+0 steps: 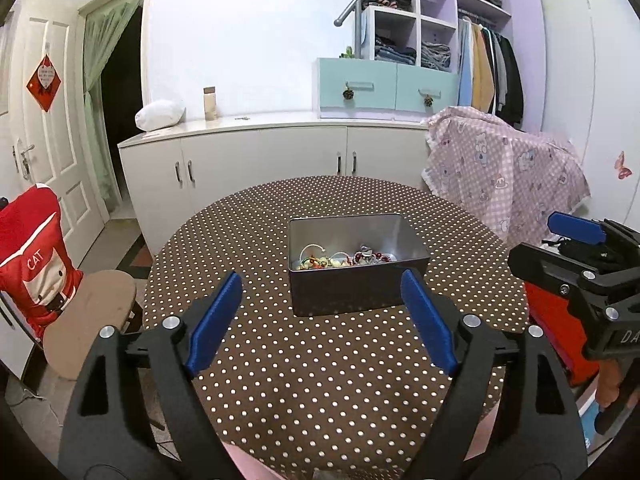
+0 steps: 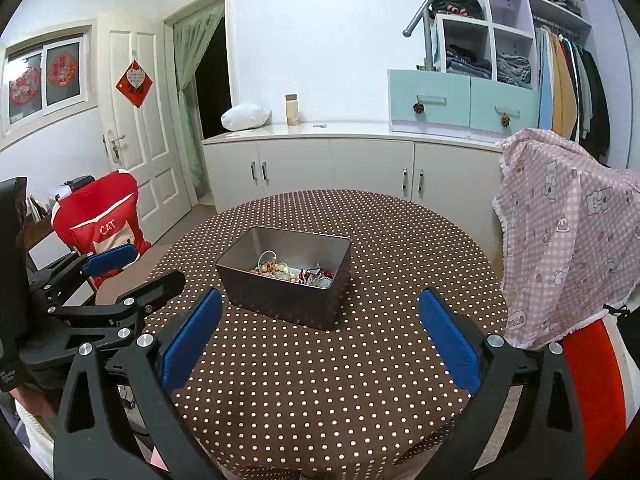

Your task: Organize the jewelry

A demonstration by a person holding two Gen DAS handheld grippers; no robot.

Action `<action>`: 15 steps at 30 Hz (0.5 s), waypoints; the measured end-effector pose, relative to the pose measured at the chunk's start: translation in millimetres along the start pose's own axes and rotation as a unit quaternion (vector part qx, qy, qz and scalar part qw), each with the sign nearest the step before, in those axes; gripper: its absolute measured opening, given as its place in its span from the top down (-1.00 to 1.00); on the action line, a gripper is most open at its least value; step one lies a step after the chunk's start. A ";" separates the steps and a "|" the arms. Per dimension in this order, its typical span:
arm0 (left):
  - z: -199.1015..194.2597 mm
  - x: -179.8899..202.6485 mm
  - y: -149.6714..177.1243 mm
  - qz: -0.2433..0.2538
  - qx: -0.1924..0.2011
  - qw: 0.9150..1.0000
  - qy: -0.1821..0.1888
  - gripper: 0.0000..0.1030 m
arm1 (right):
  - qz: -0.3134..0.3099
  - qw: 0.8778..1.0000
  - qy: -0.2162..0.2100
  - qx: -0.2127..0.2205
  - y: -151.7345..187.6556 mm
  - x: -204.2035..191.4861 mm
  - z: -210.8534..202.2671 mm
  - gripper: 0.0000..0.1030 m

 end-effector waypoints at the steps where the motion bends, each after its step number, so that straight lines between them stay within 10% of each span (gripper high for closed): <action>1: -4.3 1.3 -1.3 0.000 0.004 1.000 -0.002 -0.61 | -0.001 1.000 0.002 0.003 -0.6 -0.3 -2.9 -0.84; 15: -43.4 10.1 -14.0 0.004 0.043 0.999 -0.020 -0.75 | -0.013 0.999 0.006 0.042 -4.4 -9.7 -38.0 -0.84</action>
Point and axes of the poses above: each gripper's, at about its wrist camera, not at the fingertips, and z roughly the way its jaws point, x to its right, y to its underside, the point moved 10 cm from there along z, roughly the way its jaws point, and after that the axes turned 4 degrees about z, right-handed, at the moved point
